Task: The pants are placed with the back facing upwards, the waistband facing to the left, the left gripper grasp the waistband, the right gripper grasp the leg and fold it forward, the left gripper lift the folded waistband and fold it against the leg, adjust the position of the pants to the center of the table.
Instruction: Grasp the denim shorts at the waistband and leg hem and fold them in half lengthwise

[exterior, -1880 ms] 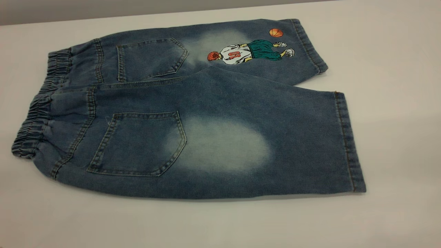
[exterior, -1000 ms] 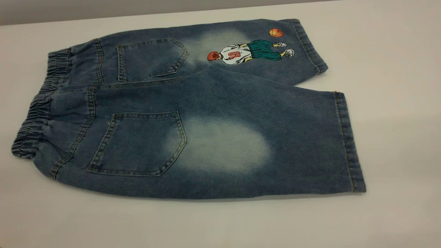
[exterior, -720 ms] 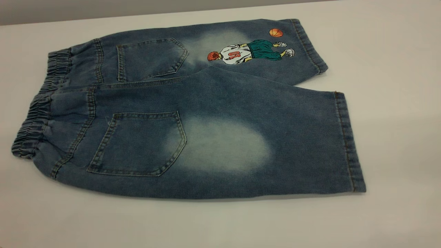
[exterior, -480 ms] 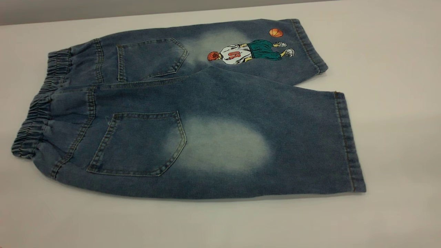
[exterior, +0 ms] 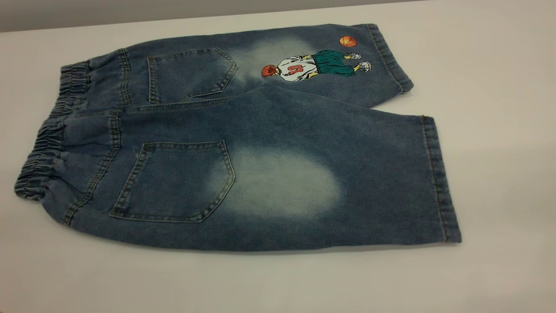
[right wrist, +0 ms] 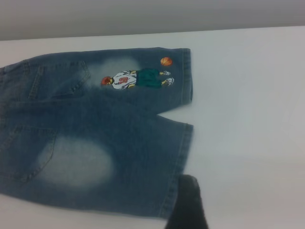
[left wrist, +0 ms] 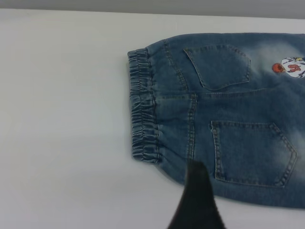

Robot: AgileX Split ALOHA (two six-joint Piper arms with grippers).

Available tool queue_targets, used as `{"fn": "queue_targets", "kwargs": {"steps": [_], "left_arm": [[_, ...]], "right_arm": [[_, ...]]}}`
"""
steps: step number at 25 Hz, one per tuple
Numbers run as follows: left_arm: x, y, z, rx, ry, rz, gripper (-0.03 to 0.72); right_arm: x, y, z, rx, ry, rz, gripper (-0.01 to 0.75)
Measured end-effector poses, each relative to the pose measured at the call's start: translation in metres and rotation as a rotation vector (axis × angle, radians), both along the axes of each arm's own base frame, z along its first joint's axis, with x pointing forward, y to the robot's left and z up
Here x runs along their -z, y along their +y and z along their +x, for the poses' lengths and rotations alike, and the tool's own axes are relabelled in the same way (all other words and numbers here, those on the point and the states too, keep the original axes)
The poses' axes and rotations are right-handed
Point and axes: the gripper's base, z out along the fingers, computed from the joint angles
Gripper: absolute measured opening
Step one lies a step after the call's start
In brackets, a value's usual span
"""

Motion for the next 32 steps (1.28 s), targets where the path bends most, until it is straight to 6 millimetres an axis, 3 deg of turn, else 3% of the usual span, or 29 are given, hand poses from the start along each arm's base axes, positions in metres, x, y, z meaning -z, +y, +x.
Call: {"fn": "queue_targets", "kwargs": {"steps": [3, 6, 13, 17, 18, 19, 24, 28, 32], "left_arm": [[-0.003, 0.000, 0.001, -0.015, 0.062, -0.024, 0.486], [-0.005, 0.001, 0.016, -0.048, 0.148, -0.037, 0.486], [-0.015, 0.000, 0.096, -0.111, 0.259, -0.063, 0.486], [-0.004, -0.002, 0.151, -0.088, 0.338, -0.027, 0.486], [-0.004, -0.002, 0.151, -0.088, 0.338, -0.027, 0.486], [0.009, -0.004, 0.178, -0.077, 0.391, -0.010, 0.486], [0.049, -0.003, 0.230, -0.092, 0.536, -0.009, 0.486], [0.086, 0.014, 0.257, -0.175, 0.663, -0.063, 0.486], [0.118, 0.035, 0.264, -0.227, 0.790, -0.125, 0.486]], "right_arm": [[-0.003, 0.001, 0.000, -0.007, -0.001, 0.011, 0.483], [-0.010, 0.005, 0.013, -0.033, 0.004, 0.004, 0.483], [-0.006, 0.019, 0.074, -0.093, 0.231, 0.012, 0.483], [0.002, 0.025, 0.114, -0.066, 0.313, 0.064, 0.483], [0.006, 0.026, 0.123, -0.056, 0.332, 0.064, 0.483], [0.008, 0.026, 0.131, -0.043, 0.338, 0.067, 0.483], [0.030, 0.028, 0.167, 0.008, 0.422, 0.081, 0.483], [0.048, 0.030, 0.186, 0.038, 0.488, 0.079, 0.483], [0.061, 0.030, 0.198, 0.056, 0.522, 0.071, 0.483]]}}
